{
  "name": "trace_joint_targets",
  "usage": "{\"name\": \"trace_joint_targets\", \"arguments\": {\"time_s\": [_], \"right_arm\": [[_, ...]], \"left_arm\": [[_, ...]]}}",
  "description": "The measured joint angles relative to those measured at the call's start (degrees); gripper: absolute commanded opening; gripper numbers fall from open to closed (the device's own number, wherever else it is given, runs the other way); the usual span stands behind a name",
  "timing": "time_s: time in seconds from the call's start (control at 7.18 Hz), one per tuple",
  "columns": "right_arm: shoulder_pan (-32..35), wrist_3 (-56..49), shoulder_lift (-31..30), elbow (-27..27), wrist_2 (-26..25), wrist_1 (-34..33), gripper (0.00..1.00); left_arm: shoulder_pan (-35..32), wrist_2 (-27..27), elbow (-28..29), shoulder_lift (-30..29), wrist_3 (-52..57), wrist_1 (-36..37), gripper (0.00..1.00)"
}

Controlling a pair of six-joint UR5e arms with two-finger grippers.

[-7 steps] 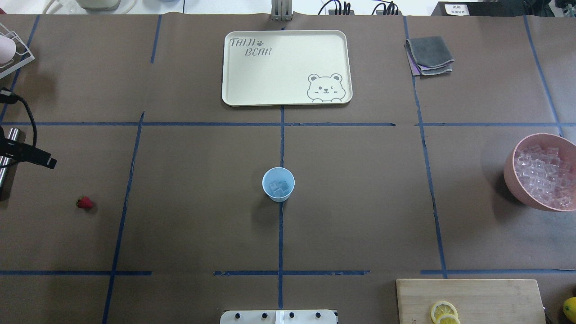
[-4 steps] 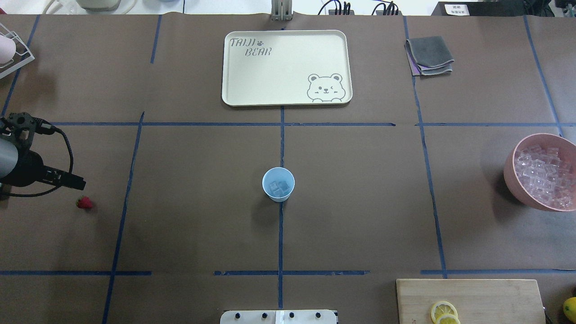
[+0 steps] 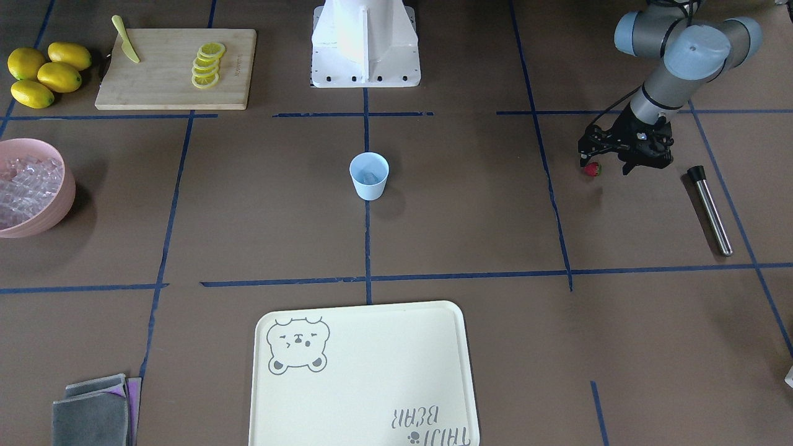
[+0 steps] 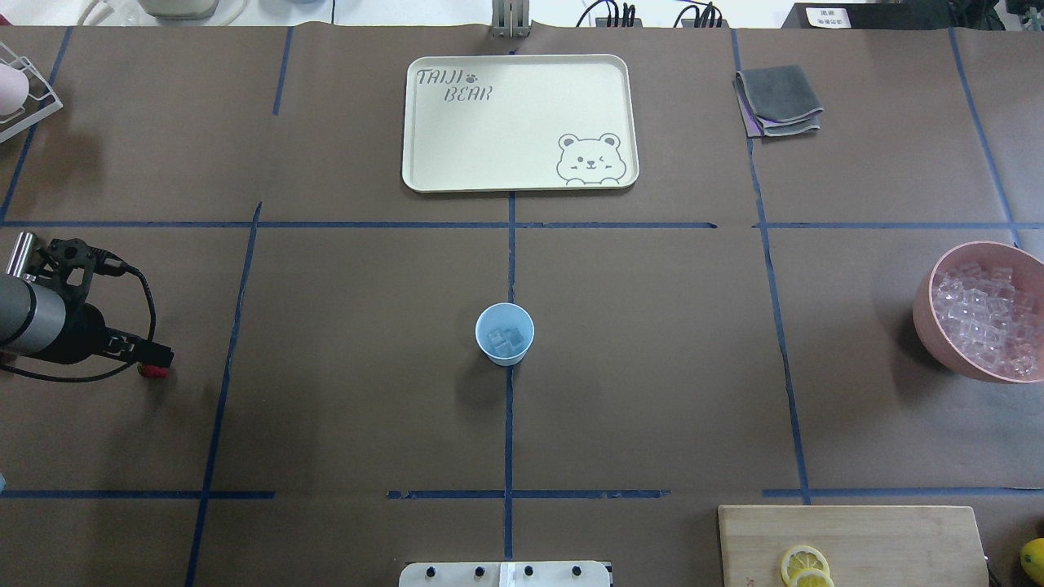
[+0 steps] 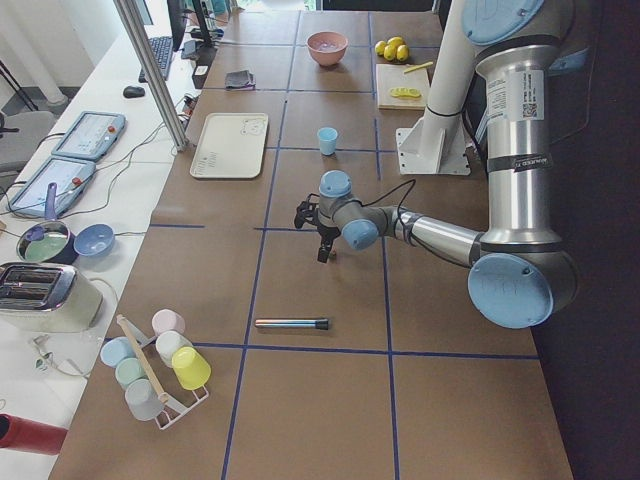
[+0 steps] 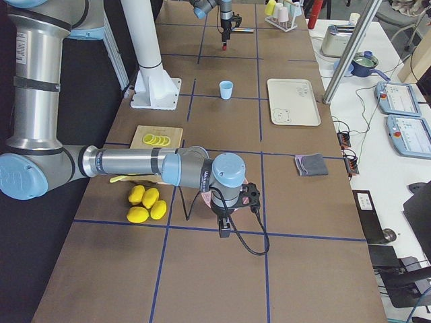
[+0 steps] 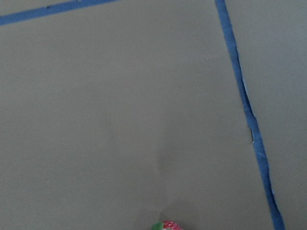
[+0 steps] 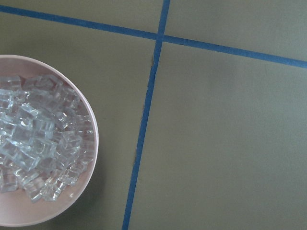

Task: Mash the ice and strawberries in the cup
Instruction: 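Move the left gripper down toward the red strawberry, then close the left gripper on the red strawberry and lift it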

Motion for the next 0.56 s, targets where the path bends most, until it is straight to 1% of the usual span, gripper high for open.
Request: {"name": "trace_joint_targets", "arguments": {"time_s": [0.14,0.28,0.42,0.56], "right_arm": [[0.0,0.0,0.0,0.0,0.0,0.0,1.0],[0.1,0.0,0.0,0.0,0.0,0.0,1.0],[0.0,0.0,0.0,0.0,0.0,0.0,1.0],[0.0,0.0,0.0,0.0,0.0,0.0,1.0]], "left_arm": [[0.3,0.0,1.5,0.0,-0.2,-1.6,1.0],[0.4,-0.1,2.1,0.0,-0.3,-2.3,0.97],[0.6,-0.3,2.2,0.0,-0.4,-2.6,0.9],[0.8,-0.3,2.2,0.0,-0.4,-2.6,0.79]]}}
